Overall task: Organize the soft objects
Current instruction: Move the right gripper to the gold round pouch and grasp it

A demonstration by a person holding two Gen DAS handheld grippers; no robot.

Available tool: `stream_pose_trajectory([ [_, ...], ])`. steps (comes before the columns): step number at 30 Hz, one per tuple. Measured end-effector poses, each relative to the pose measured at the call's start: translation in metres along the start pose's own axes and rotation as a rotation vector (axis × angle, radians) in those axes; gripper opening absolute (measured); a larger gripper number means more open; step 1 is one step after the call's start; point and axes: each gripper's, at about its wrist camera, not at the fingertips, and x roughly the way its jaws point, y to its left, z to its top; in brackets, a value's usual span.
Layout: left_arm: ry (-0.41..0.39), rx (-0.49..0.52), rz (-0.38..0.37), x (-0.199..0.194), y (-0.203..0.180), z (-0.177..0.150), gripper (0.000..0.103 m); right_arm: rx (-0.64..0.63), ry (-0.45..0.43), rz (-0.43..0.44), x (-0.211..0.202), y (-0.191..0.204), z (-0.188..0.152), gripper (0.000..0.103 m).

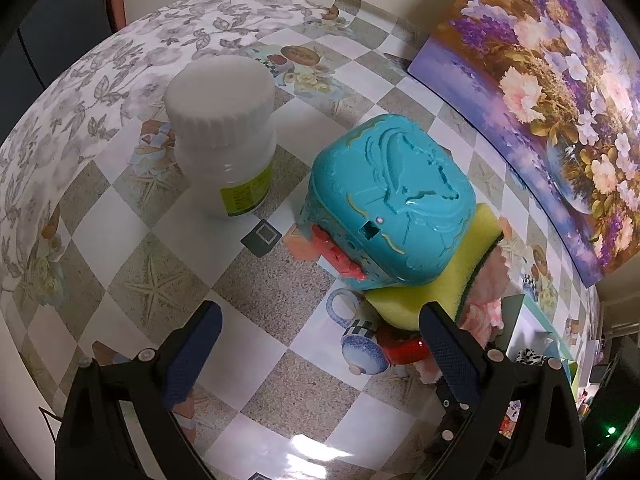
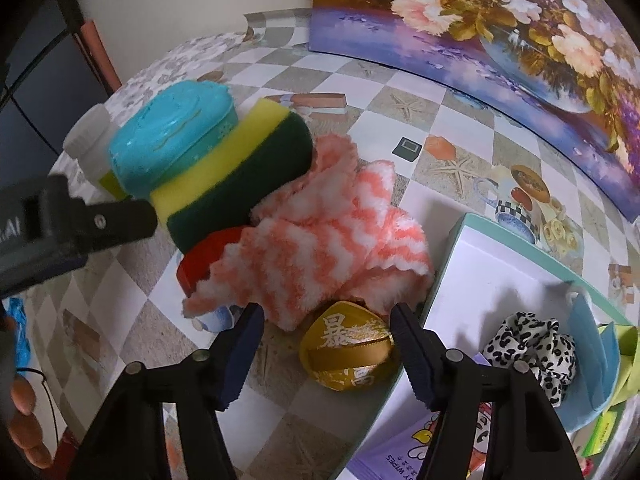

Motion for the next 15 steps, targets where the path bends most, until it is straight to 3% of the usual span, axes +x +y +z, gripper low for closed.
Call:
stream_pose_trajectory([
  [7, 0.002, 0.008, -0.002, -0.0001, -0.0028, -0.0015, 0.099, -0.090, 0.005, -0.087, 0.0036, 0.0092, -0.0037, 0.057],
  [15, 0.006, 0.008, -0.009, 0.0006, -0.0037, -0.0022, 0.099, -0.081, -0.008, -0.094, 0.0020, 0.0079, -0.0081, 0.048],
])
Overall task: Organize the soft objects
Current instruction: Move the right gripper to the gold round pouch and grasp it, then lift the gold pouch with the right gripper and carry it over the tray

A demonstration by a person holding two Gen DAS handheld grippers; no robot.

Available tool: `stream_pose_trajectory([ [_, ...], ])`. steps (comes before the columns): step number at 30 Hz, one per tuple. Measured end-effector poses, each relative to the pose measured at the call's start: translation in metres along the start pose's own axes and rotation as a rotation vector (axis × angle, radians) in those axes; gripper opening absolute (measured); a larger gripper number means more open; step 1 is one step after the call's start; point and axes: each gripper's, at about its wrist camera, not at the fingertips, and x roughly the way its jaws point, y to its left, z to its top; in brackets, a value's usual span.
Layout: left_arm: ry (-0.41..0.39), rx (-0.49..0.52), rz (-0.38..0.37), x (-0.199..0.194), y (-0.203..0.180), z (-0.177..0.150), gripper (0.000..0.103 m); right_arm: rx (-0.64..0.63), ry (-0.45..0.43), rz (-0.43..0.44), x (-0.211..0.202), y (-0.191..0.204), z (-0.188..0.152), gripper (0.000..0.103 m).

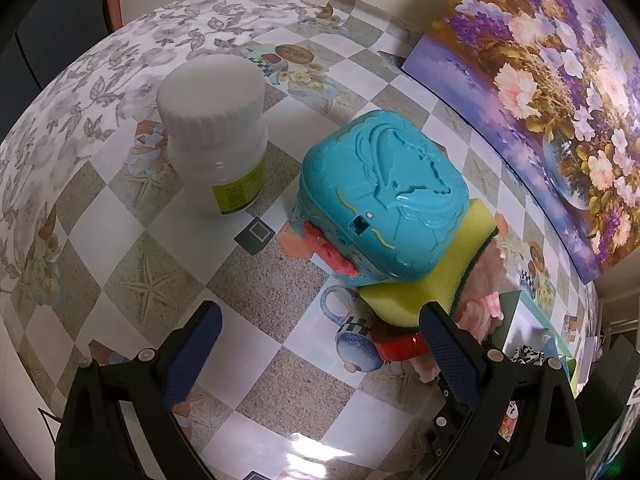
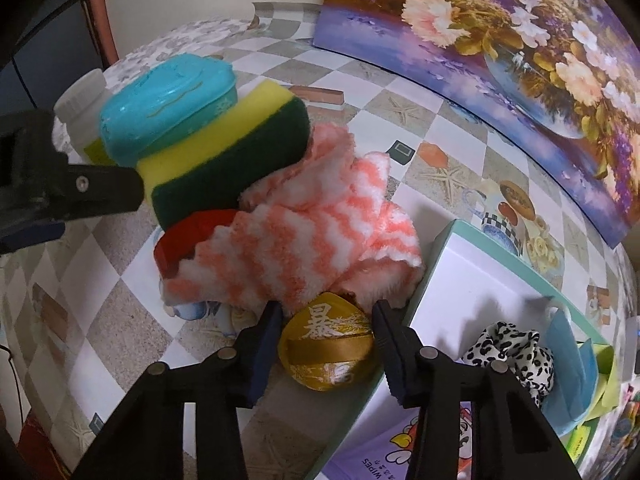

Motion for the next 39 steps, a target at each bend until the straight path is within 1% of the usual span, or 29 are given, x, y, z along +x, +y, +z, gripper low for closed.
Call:
stream_pose_trajectory([
  [3, 0.000, -0.005, -0.004, 0.000, 0.000, 0.001, 0.099, 0.017, 0.005, 0.017, -0.001, -0.002, 0.000, 0.047],
  [7, 0.005, -0.005, -0.021, -0.001, -0.001, 0.001, 0.099, 0.068, -0.003, 0.089, -0.003, -0.008, -0.002, 0.047],
  [13, 0.030, -0.001, -0.043, 0.001, -0.005, -0.001, 0.099, 0.124, -0.019, 0.135, -0.013, -0.016, -0.003, 0.047],
  [22, 0.056, 0.028, -0.106, 0.000, -0.015, -0.007, 0.098, 0.170, -0.020, 0.109, -0.038, -0.023, -0.007, 0.047],
  [25, 0.048, 0.059, -0.119, -0.004, -0.023, -0.009, 0.098, 0.183, -0.029, 0.071, -0.050, -0.028, -0.008, 0.047],
  [30, 0.044, 0.101, -0.124, -0.010, -0.032, -0.013, 0.097, 0.288, -0.013, 0.046, -0.062, -0.052, -0.019, 0.047],
  [31, 0.044, 0.106, -0.127, -0.010, -0.034, -0.013, 0.093, 0.303, -0.009, 0.026, -0.065, -0.058, -0.023, 0.047],
  [32, 0.045, 0.113, -0.132, -0.011, -0.036, -0.014, 0.085, 0.311, -0.007, 0.011, -0.067, -0.061, -0.025, 0.047],
  [33, 0.047, 0.119, -0.134, -0.012, -0.038, -0.014, 0.083, 0.318, -0.006, -0.002, -0.069, -0.065, -0.027, 0.047],
  [39, 0.032, 0.201, -0.155, -0.015, -0.057, -0.015, 0.079, 0.369, -0.047, -0.031, -0.093, -0.083, -0.039, 0.047],
])
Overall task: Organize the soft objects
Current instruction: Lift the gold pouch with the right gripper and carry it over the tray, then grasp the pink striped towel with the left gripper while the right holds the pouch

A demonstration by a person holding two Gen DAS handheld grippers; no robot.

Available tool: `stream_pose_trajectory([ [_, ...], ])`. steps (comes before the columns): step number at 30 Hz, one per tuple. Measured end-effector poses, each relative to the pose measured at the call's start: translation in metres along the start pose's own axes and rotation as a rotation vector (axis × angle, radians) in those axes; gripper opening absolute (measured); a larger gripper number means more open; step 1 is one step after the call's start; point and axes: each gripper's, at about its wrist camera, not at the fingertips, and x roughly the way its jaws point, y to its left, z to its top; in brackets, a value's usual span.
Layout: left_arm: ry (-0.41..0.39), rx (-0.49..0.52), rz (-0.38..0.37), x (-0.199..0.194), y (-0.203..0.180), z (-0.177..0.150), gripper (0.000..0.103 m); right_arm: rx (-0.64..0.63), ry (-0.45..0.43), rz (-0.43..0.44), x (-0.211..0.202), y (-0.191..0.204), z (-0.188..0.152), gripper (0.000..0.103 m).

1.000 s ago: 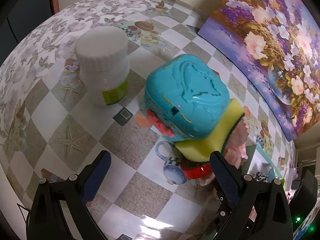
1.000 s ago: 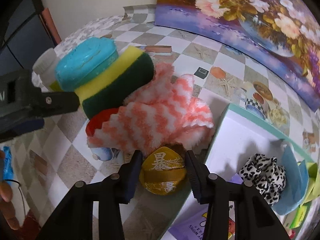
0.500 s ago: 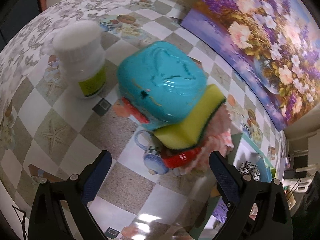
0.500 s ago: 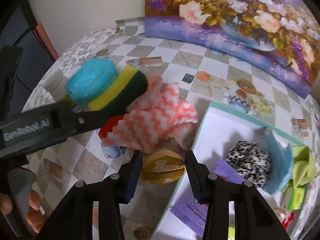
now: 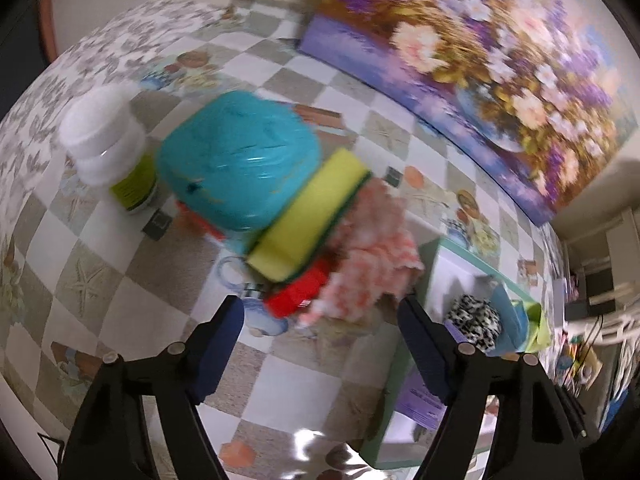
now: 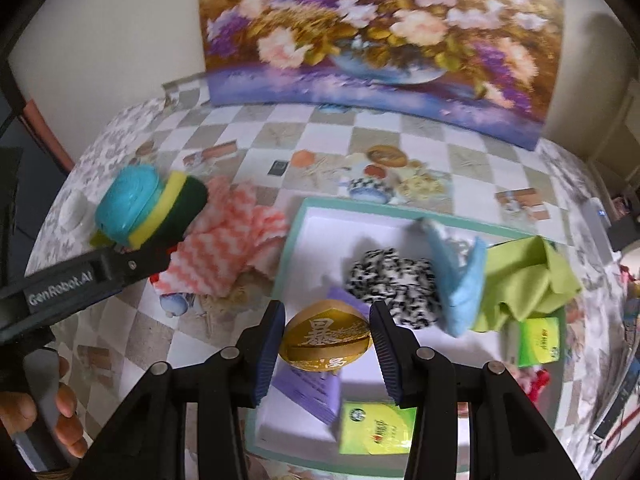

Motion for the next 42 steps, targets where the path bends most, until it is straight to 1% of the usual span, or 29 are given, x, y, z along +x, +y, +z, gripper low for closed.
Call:
stream_pose_trajectory([
  [4, -0.012, 0.070, -0.002, 0.002, -0.016, 0.002, 0.075, 0.015, -0.017, -0.028, -0.010, -0.010, -0.002, 0.047],
  [6, -0.009, 0.100, 0.000, 0.005, -0.025, 0.000, 0.071, 0.028, -0.020, -0.030, -0.013, -0.015, -0.003, 0.047],
  [8, 0.001, 0.121, -0.002, 0.009, -0.032, 0.001, 0.062, 0.039, -0.025, -0.031, -0.015, -0.020, -0.002, 0.047],
  [13, -0.009, 0.200, 0.035, 0.020, -0.055, 0.000, 0.056, 0.036, -0.030, -0.032, -0.017, -0.023, -0.001, 0.047],
  [16, -0.009, 0.239, 0.076, 0.030, -0.063, 0.002, 0.054, 0.041, -0.028, -0.037, -0.016, -0.026, -0.001, 0.047],
  [19, -0.003, 0.267, 0.119, 0.042, -0.069, 0.003, 0.047, 0.050, -0.027, -0.038, -0.015, -0.030, 0.000, 0.047],
  [24, 0.014, 0.321, 0.205, 0.063, -0.076, 0.001, 0.041, 0.064, -0.028, -0.045, -0.015, -0.038, 0.001, 0.047],
  [25, 0.016, 0.329, 0.221, 0.066, -0.076, 0.000, 0.037, 0.067, -0.028, -0.043, -0.015, -0.039, 0.002, 0.047],
  [30, -0.008, 0.385, 0.316, 0.079, -0.078, -0.004, 0.030, 0.076, -0.025, -0.040, -0.014, -0.043, 0.001, 0.046],
  [32, -0.018, 0.400, 0.333, 0.082, -0.078, -0.005, 0.026, 0.077, -0.024, -0.038, -0.013, -0.043, 0.001, 0.046],
  [33, -0.023, 0.406, 0.338, 0.083, -0.077, -0.006, 0.024, 0.077, -0.024, -0.037, -0.013, -0.044, 0.001, 0.046],
  [35, -0.030, 0.409, 0.347, 0.083, -0.076, -0.006, 0.016, 0.077, -0.024, -0.039, -0.013, -0.044, 0.001, 0.046],
  [36, -0.033, 0.404, 0.338, 0.083, -0.073, -0.005, 0.015, 0.077, -0.024, -0.039, -0.013, -0.044, 0.001, 0.046],
  [38, -0.033, 0.384, 0.314, 0.081, -0.069, -0.003, 0.010, 0.078, -0.024, -0.039, -0.013, -0.044, 0.001, 0.047],
  [42, -0.052, 0.343, 0.247, 0.067, -0.064, 0.003, 0.007, 0.085, -0.030, -0.041, -0.014, -0.046, 0.000, 0.046],
])
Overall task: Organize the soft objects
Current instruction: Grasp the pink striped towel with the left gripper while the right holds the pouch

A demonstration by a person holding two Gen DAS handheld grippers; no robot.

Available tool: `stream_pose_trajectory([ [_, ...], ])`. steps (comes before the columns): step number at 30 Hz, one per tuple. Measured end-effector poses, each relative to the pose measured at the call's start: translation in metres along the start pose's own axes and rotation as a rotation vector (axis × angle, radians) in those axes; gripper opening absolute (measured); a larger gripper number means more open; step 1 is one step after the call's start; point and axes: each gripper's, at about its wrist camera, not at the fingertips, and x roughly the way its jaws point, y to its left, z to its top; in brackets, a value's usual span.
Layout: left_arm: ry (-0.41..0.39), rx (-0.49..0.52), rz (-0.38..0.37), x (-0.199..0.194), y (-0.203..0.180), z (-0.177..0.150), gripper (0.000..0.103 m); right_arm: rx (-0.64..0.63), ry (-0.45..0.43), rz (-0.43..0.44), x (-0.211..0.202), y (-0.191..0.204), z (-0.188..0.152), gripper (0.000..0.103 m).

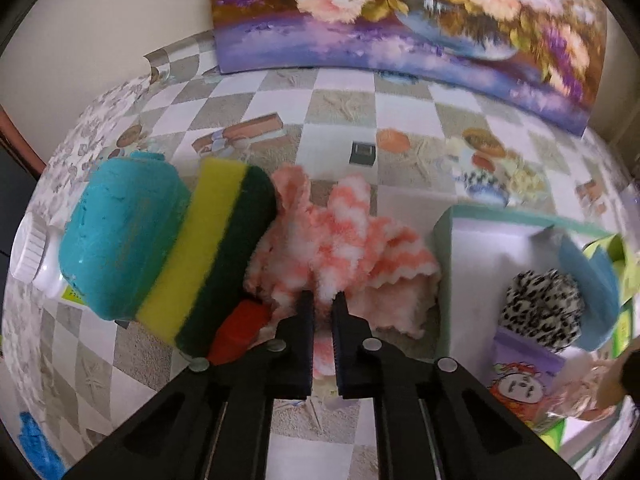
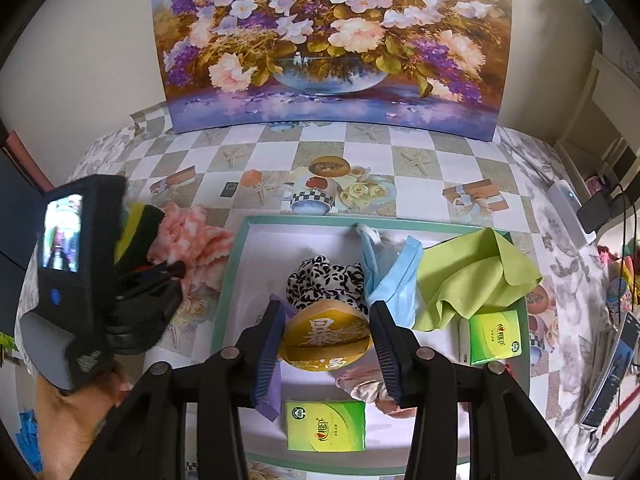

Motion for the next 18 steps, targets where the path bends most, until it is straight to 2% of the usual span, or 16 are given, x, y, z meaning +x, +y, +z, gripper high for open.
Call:
stream_pose_trajectory([
  [5, -0.052, -0.039, -0.077, -0.026, 0.006, 0.007, 0.007, 0.014, -0.019, 0.000, -0.007, -0.005, 0.000, 0.047],
  [11, -0.162, -0.064, -0.174, -0.077, 0.009, 0.013, 0.006, 0.037, -0.048, -0.009, -0.017, -0.015, 0.002, 0.047],
  [14, -0.227, -0.060, -0.199, -0.105, 0.008, 0.014, 0.006, 0.058, -0.058, -0.022, -0.021, -0.022, 0.002, 0.047],
  [18, -0.269, -0.054, -0.259, -0.127, 0.004, 0.012, 0.006, 0.091, -0.068, -0.028, -0.026, -0.035, 0.001, 0.047],
])
